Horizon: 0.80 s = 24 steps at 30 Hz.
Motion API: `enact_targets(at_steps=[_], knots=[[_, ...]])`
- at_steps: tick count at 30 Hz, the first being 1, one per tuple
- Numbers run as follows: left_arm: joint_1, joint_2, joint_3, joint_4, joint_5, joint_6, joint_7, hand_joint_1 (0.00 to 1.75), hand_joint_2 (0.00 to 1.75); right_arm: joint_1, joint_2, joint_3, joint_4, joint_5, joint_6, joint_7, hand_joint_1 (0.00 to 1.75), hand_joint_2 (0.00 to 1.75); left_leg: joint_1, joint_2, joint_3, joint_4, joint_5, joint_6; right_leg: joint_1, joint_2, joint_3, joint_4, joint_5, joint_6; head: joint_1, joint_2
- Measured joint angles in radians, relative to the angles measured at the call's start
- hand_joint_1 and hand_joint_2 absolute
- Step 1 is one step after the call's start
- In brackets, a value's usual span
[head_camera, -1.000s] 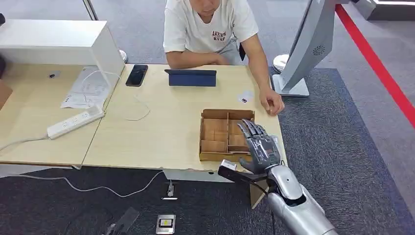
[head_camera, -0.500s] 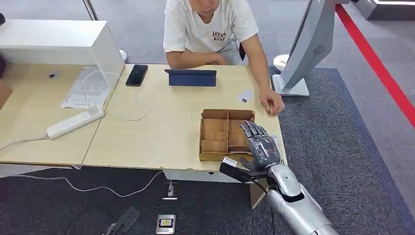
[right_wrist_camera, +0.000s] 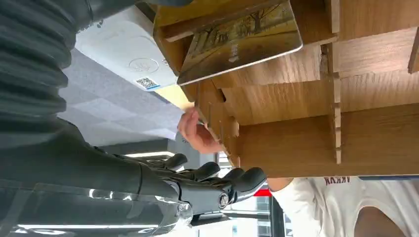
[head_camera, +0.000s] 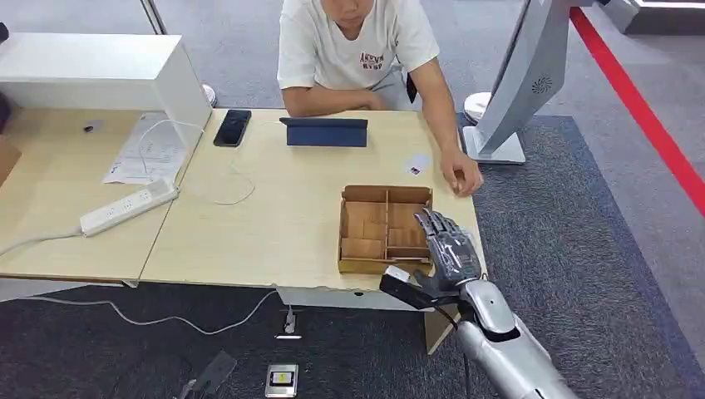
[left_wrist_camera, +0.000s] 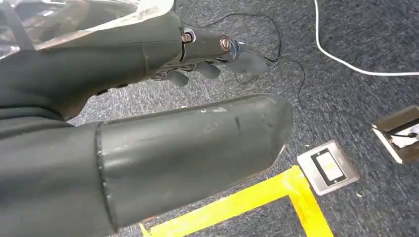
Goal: Pass the card to the sensor for recognition and then transmit it.
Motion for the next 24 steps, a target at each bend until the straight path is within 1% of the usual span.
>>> enact_targets(at_steps=[6, 11, 24], knots=[[0.0, 0.0, 0.0, 0.0, -0.001, 0.0, 0.0, 0.0, 0.0, 0.0, 0.001, 0.0, 0.017, -0.002, -0.008, -0.001, 0.0, 1.75, 0.0, 0.0, 0.0, 0.0, 0.0, 0.0, 0.0, 0.0, 0.0, 0.0, 0.0, 0.0, 0.0, 0.0], [0.0, 0.0, 0.0, 0.0, -0.001, 0.0, 0.0, 0.0, 0.0, -0.001, 0.005, 0.0, 0.028, -0.006, -0.022, -0.015, 0.0, 1.75, 0.0, 0.0, 0.0, 0.0, 0.0, 0.0, 0.0, 0.0, 0.0, 0.0, 0.0, 0.0, 0.0, 0.0], [-0.002, 0.0, 0.0, 0.0, -0.002, 0.002, -0.002, 0.0, 0.0, -0.004, 0.02, 0.0, 0.034, -0.009, -0.019, -0.017, 0.0, 1.75, 0.0, 0.0, 0.0, 0.0, 0.0, 0.0, 0.0, 0.0, 0.0, 0.0, 0.0, 0.0, 0.0, 0.0]])
